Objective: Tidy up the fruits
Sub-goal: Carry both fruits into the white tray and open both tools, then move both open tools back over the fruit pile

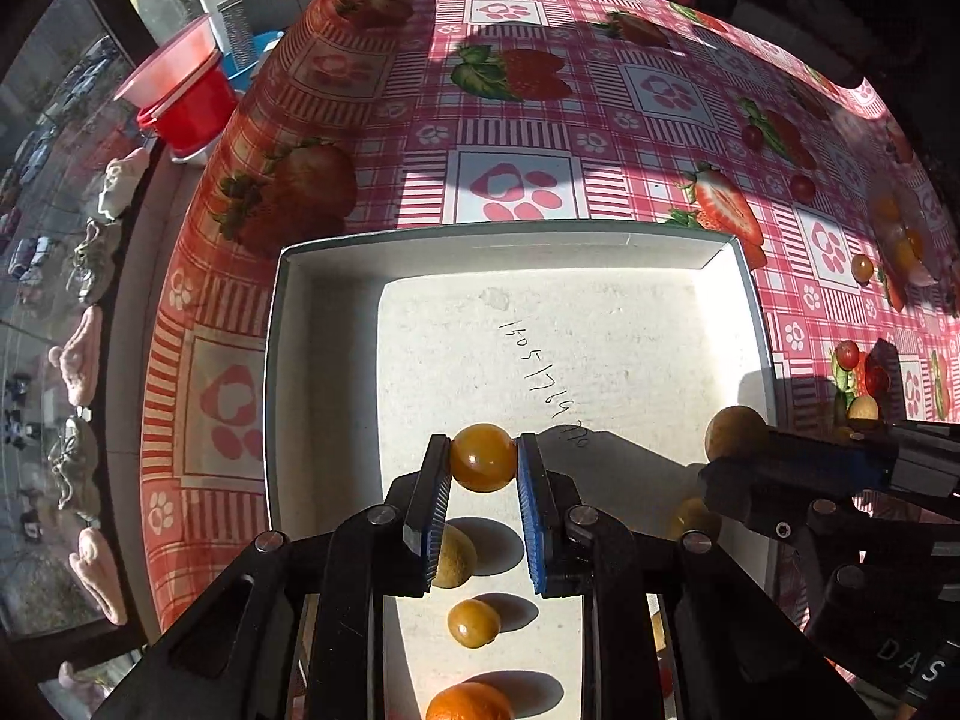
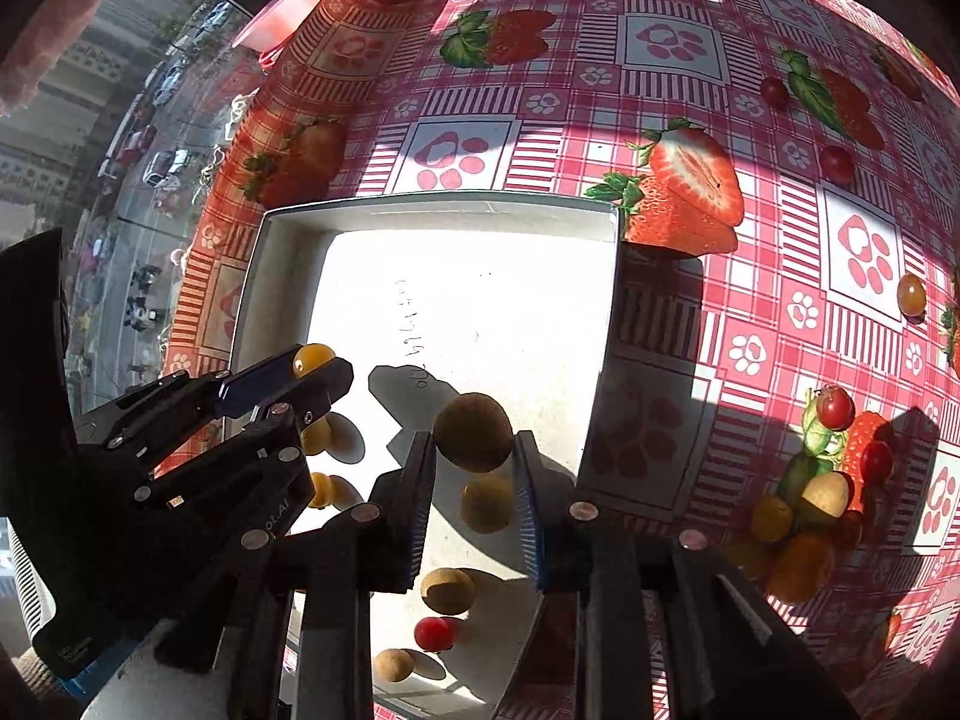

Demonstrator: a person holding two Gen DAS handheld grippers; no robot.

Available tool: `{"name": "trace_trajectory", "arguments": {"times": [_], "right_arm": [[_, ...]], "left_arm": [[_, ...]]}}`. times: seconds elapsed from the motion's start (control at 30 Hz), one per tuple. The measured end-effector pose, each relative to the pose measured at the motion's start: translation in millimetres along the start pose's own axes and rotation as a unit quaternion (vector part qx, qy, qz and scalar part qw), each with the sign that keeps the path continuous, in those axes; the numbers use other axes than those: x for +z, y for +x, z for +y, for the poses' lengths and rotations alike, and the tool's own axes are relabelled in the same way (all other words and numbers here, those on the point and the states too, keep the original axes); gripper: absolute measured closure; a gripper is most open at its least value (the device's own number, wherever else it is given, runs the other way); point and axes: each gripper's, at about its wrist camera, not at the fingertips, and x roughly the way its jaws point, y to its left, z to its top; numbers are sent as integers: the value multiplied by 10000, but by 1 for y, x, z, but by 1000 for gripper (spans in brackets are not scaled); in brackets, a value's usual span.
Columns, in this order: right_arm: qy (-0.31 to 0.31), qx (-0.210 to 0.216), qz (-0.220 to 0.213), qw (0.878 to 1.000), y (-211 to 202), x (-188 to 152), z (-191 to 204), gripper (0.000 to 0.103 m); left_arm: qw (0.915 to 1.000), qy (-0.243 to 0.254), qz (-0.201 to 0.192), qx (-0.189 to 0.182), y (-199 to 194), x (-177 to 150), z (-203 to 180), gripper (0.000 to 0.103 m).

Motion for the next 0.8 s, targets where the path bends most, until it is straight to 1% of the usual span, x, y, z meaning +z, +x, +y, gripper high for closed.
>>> {"name": "trace_trajectory", "arguments": {"times": [0.27, 0.43, 0.47, 0.5, 0.57, 0.63, 0.67, 0.73, 0.8], "right_arm": [[-70, -275, 216, 9994, 26, 8, 1, 75], [-106, -355, 302, 9989, 36, 7, 2, 74], [-112, -354, 314, 9988, 37, 7, 3, 74], [-122, -361, 310, 9988, 37, 7, 4, 74], [-94, -340, 300, 9989, 37, 7, 2, 74], [-28, -239, 289, 9993, 36, 7, 2, 74], [-11, -174, 271, 9995, 35, 7, 1, 71], [22, -26, 224, 9997, 29, 6, -3, 64], [86, 117, 155, 9998, 22, 6, -6, 52]], "left_arm": [[10000, 36, 83, 0, 11, -3, 3, 80], [9998, 114, 174, 11, 14, -5, 1, 79], [9997, 124, 209, 19, 15, -6, 1, 75], [9996, 129, 235, 3, 16, -7, 1, 69], [9996, 106, 191, 166, 15, -9, 5, 48], [9997, 21, 193, 118, 14, -11, 12, 39], [9997, -14, 216, 73, 13, -11, 15, 39], [9996, -14, 215, 159, 10, -11, 18, 39], [9996, -27, 187, 223, 6, -12, 21, 39]]}}
